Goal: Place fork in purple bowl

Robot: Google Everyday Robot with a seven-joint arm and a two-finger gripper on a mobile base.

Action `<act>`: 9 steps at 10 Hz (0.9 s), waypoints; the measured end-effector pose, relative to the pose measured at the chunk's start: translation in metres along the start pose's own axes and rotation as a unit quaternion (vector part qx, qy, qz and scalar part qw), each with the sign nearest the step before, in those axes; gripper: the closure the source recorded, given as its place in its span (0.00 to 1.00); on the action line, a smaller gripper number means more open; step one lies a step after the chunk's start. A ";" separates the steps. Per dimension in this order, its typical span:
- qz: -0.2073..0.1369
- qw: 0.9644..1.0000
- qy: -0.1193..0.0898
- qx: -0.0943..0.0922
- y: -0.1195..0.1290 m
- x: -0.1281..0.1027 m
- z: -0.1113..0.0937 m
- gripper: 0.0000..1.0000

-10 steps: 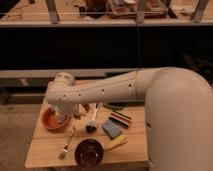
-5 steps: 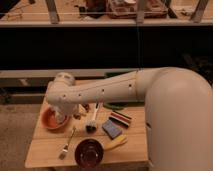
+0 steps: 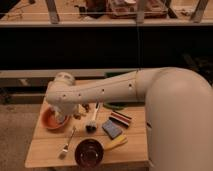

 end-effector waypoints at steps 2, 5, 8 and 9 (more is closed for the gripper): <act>0.011 1.000 -0.023 0.002 -0.006 -0.026 0.000 0.20; 0.027 0.999 -0.045 -0.001 -0.023 -0.074 0.013 0.20; 0.022 0.999 -0.023 -0.013 -0.040 -0.089 0.046 0.20; 0.019 1.000 -0.015 -0.016 -0.043 -0.089 0.058 0.20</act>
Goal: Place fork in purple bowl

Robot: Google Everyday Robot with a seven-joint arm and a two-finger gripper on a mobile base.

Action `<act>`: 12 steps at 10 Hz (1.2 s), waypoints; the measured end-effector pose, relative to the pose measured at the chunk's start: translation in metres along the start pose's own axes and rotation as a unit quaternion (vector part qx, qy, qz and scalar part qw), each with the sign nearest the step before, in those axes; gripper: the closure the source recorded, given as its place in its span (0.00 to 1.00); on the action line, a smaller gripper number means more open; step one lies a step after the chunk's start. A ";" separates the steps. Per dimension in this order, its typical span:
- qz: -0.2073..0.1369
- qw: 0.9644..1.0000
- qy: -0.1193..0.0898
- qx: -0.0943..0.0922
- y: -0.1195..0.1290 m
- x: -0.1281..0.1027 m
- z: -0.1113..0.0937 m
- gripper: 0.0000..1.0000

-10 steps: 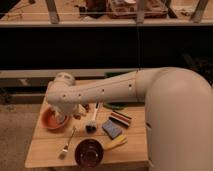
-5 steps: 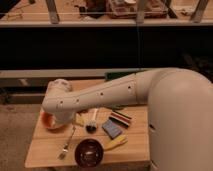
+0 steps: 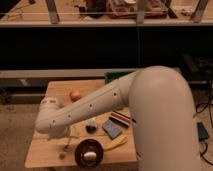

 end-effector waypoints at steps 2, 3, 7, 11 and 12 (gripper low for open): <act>-0.012 1.000 0.013 -0.002 -0.011 0.002 0.011 0.20; -0.012 1.000 0.014 -0.002 -0.011 0.003 0.014 0.20; -0.007 1.000 -0.026 0.000 0.003 0.016 0.050 0.23; 0.005 0.999 -0.046 0.005 0.011 0.020 0.065 0.55; 0.005 0.999 -0.047 0.005 0.010 0.021 0.065 0.55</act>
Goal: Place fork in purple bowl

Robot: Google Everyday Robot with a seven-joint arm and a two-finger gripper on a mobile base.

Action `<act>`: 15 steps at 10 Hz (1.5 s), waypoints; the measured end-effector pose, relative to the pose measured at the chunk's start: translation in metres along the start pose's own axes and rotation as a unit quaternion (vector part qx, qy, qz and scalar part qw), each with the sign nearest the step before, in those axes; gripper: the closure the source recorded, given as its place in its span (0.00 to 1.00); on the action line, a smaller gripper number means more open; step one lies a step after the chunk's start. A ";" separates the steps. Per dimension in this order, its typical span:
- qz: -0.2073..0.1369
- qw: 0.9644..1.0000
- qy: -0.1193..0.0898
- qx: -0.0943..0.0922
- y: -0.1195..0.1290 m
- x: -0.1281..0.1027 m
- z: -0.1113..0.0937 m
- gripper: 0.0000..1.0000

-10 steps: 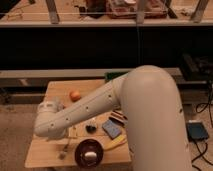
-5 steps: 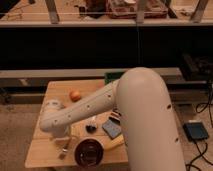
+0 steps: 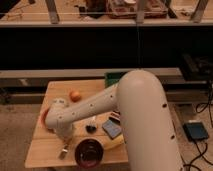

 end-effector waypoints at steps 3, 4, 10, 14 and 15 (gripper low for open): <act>0.001 1.000 -0.004 -0.004 -0.001 0.001 0.002 0.55; 0.003 1.000 -0.007 -0.007 0.001 0.001 0.003 0.55; 0.063 0.998 -0.016 -0.011 0.014 -0.003 0.003 0.55; 0.078 0.997 -0.027 -0.006 0.012 -0.001 0.006 0.56; 0.078 0.997 -0.027 -0.006 0.012 -0.002 0.006 0.62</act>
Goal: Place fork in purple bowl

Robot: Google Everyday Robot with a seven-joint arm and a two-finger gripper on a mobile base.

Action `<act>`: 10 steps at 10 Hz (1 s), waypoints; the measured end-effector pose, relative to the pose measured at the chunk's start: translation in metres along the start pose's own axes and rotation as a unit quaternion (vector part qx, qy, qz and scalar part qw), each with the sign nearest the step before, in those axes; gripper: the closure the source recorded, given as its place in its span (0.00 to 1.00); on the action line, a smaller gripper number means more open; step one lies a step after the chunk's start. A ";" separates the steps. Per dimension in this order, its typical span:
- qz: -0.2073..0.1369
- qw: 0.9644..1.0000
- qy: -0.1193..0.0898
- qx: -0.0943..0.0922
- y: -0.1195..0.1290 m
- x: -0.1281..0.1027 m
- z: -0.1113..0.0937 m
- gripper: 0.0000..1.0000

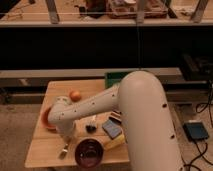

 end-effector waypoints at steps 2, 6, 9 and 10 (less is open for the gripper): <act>0.000 1.000 0.001 -0.001 0.001 0.000 -0.001 0.80; 0.000 1.000 -0.007 0.001 -0.002 0.000 0.003 0.83; -0.001 1.000 -0.008 0.001 -0.003 -0.001 0.000 0.83; -0.002 1.000 -0.012 0.004 -0.004 -0.002 -0.001 0.83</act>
